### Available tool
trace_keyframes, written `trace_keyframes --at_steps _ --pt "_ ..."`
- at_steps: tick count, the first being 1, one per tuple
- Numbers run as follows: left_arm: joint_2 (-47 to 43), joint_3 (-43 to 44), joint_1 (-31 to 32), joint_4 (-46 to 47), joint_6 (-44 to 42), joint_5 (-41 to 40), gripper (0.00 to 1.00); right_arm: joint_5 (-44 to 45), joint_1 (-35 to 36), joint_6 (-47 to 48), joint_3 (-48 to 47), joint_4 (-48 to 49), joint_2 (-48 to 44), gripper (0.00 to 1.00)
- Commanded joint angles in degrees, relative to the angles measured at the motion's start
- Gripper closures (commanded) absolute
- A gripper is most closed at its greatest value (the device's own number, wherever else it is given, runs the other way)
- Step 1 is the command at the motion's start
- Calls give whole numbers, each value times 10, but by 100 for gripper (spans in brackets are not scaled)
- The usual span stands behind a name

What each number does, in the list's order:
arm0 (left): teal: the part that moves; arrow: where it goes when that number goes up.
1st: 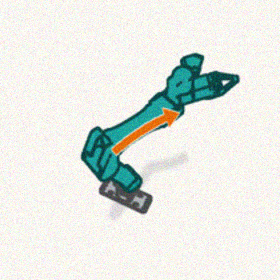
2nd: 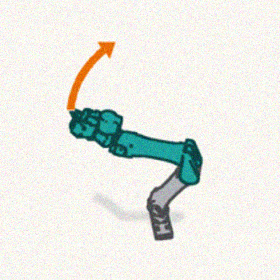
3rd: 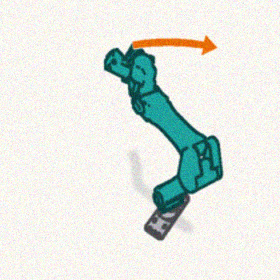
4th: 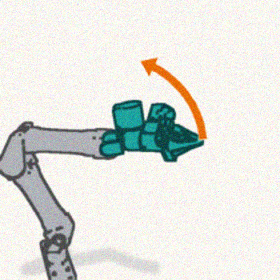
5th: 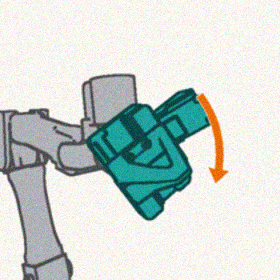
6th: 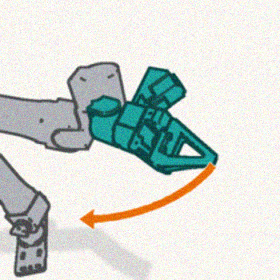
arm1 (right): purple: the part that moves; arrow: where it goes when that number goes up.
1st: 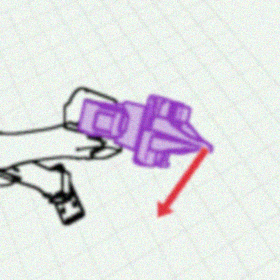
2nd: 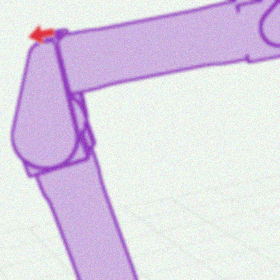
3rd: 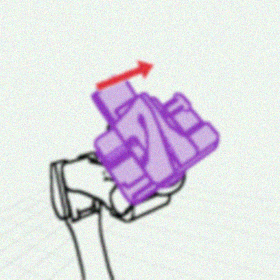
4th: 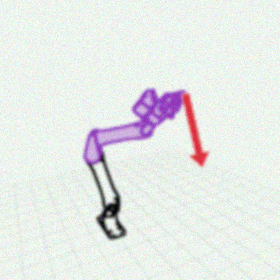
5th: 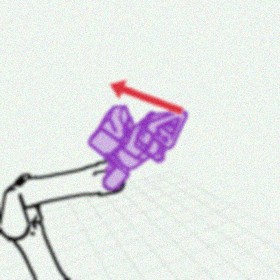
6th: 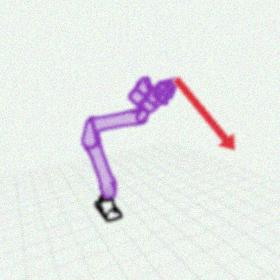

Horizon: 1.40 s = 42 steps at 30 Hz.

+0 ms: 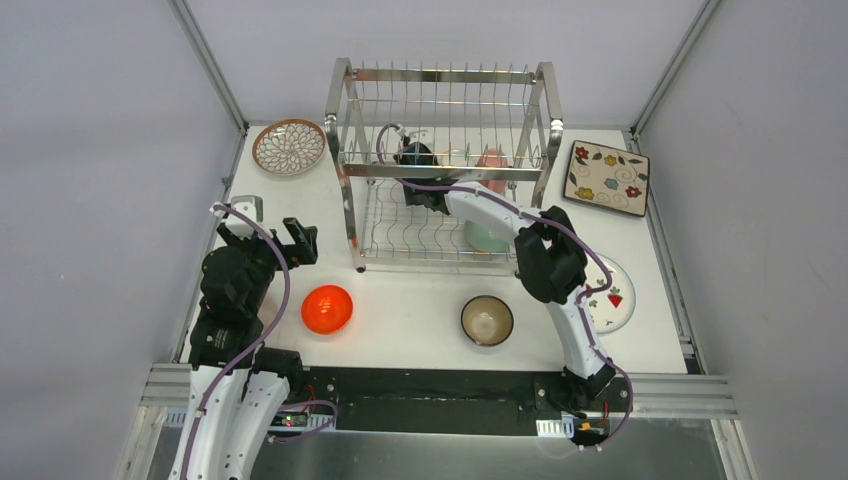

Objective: Load the mixed dishes into the dish rack
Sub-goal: Turn the cup upside down in the dish rack, then pick up the cup at the corner of the board.

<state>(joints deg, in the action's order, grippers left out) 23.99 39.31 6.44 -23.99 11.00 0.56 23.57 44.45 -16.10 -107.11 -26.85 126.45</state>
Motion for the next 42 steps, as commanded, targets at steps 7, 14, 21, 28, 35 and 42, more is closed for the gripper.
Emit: trace_keyframes --at_steps 7,14,21,28,35,42 --pt "9 8 4 27 -3 1 1 -34 0 -12 39 1 -84 46" --pt "11 9 4 26 -2 0 1 -50 6 -12 57 -46 -110 43" --pt "14 9 4 27 -6 -3 1 -57 10 -9 68 -124 -129 43" --pt "20 12 4 26 -5 -3 1 -42 21 31 89 -155 -153 44" --pt "20 11 4 26 0 -3 1 -22 44 86 121 -138 -186 44" --pt "24 11 4 22 8 -18 1 1 67 144 166 -109 -214 44"
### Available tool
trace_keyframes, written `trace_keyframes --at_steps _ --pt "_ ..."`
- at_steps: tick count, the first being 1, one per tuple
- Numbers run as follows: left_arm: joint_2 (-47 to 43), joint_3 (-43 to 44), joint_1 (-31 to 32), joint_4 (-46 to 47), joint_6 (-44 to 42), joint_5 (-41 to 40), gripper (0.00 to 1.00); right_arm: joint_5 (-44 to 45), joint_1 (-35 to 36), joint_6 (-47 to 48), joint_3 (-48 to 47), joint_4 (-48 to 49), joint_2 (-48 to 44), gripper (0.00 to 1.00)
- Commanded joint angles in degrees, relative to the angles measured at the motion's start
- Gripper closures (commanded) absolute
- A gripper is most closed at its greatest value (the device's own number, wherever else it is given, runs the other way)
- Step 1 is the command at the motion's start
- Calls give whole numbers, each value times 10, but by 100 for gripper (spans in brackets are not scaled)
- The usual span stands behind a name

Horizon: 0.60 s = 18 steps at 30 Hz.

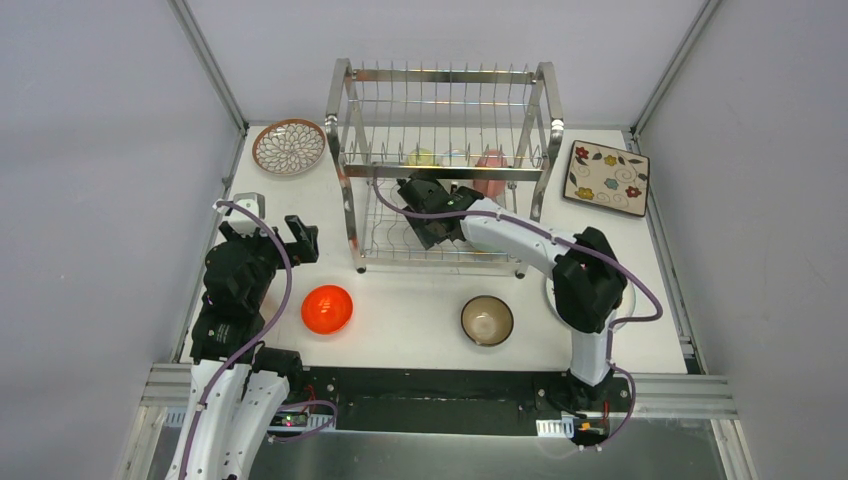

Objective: Load the mixed dishes into the dish rack
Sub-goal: Pick up the cup at the corner of the board.

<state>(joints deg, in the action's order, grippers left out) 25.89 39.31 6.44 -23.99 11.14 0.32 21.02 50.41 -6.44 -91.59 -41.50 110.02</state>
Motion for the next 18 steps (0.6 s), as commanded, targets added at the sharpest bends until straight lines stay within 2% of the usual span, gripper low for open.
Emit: trace_keyframes --at_steps 1,10,18 --pt "5 12 4 21 9 -18 1 30 9 50 15 40 -53 45" --pt "17 17 4 4 40 -78 1 49 26 111 68 71 -87 53" --pt "44 40 4 -81 133 -209 1 36 44 147 105 94 -131 54"
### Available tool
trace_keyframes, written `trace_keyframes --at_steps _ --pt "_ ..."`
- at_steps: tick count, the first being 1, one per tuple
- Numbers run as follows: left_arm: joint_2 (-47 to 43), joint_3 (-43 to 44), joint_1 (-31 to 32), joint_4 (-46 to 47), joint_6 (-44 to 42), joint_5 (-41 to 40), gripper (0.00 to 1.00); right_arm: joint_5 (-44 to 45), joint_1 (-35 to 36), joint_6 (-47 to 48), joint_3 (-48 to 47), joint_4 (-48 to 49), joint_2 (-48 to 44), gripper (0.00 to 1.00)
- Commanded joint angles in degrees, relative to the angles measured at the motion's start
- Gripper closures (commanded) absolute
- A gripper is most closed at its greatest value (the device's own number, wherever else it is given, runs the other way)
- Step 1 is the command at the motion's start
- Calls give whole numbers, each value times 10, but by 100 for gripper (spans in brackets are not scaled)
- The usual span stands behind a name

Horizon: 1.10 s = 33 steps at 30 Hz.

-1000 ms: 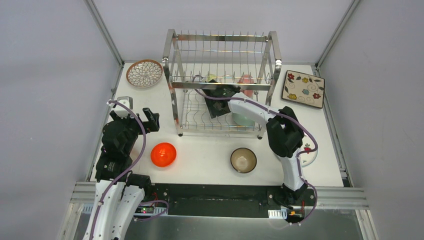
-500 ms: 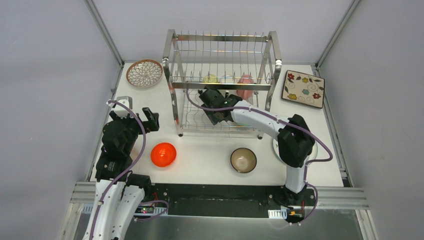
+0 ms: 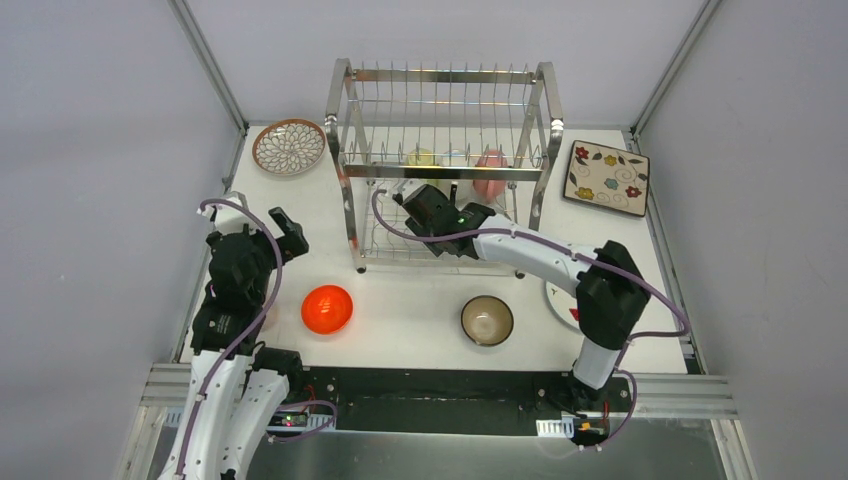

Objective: Load the mixed dishes into the dish rack
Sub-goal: Pick up the cup at the corner of the board.

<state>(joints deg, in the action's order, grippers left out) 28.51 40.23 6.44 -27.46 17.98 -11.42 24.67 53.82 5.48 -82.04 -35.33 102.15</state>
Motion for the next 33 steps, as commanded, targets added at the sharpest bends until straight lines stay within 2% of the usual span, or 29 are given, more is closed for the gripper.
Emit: trace_keyframes --at_steps 1,4,7,12,17,24,29,33 --pt "25 33 4 -60 80 -114 1 -5 14 29 15 33 -59 54" --pt "50 41 4 -114 138 -182 1 -27 23 30 35 48 -81 54" --pt "74 46 4 -144 179 -210 3 -46 29 23 57 57 -103 54" --pt "115 61 3 -189 210 -250 5 -89 32 -5 104 94 -156 54" --pt "150 70 3 -233 240 -297 12 -148 32 -36 150 132 -217 54" --pt "180 62 -1 -245 259 -278 19 -215 32 -81 198 179 -278 54" --pt "209 61 -9 -252 268 -268 24 -223 32 -92 206 186 -296 53" --pt "226 60 -12 -251 274 -257 32 -226 32 -102 214 192 -308 50"
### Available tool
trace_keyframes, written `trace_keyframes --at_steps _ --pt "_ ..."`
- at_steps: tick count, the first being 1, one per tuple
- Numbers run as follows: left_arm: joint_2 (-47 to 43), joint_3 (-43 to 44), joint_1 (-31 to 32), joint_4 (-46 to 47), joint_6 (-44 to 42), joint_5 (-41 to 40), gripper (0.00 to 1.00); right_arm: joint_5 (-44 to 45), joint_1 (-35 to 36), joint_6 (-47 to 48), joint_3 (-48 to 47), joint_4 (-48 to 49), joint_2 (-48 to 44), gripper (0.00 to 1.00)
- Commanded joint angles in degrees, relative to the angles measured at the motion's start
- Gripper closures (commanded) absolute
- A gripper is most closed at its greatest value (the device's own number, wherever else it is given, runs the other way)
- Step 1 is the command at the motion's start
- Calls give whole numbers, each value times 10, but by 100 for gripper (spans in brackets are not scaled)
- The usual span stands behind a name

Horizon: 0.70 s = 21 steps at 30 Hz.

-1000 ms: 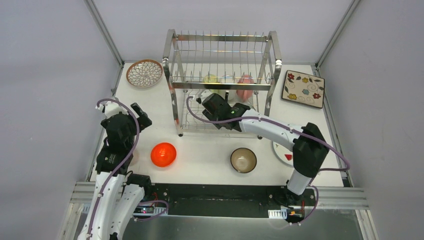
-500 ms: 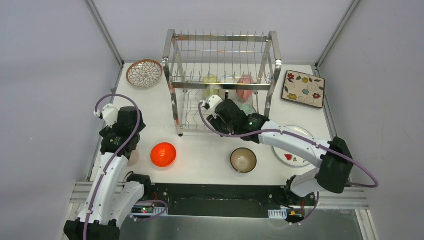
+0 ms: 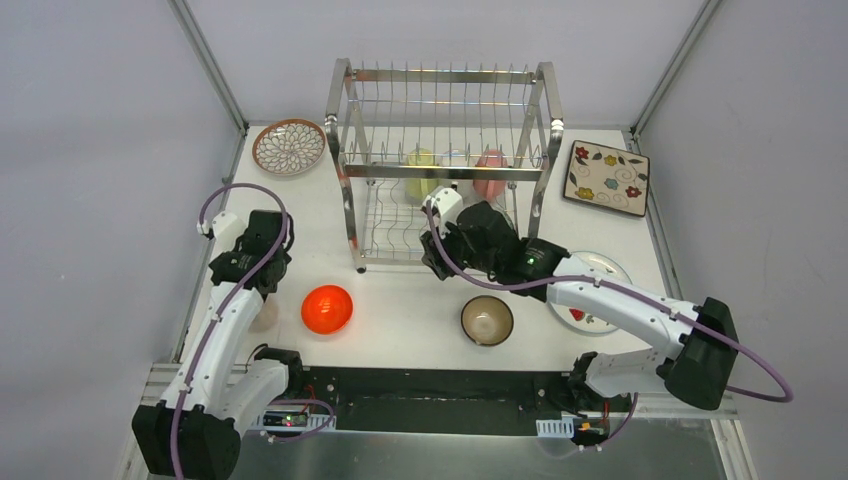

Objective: Load the mixed dishes into the dish rack
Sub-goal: Pick up the cup at the corner of the board.

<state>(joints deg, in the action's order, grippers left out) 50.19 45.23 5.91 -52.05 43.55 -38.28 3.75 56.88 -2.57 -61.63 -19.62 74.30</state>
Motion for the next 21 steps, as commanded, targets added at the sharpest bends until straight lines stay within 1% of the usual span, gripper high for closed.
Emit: trace_keyframes --at_steps 1,6,7,12,21 --pt "12 8 -7 -3 21 15 34 -15 2 -25 13 40 -32 49" --pt "38 1 -9 1 31 25 36 -13 2 -33 34 77 -48 47" --pt "44 0 -9 0 34 25 36 -13 2 -48 37 82 -51 45" --pt "65 -7 -20 -9 56 34 39 -10 2 -62 41 87 -59 42" --pt "90 -24 -33 -12 86 74 49 -3 2 -65 48 90 -70 41"
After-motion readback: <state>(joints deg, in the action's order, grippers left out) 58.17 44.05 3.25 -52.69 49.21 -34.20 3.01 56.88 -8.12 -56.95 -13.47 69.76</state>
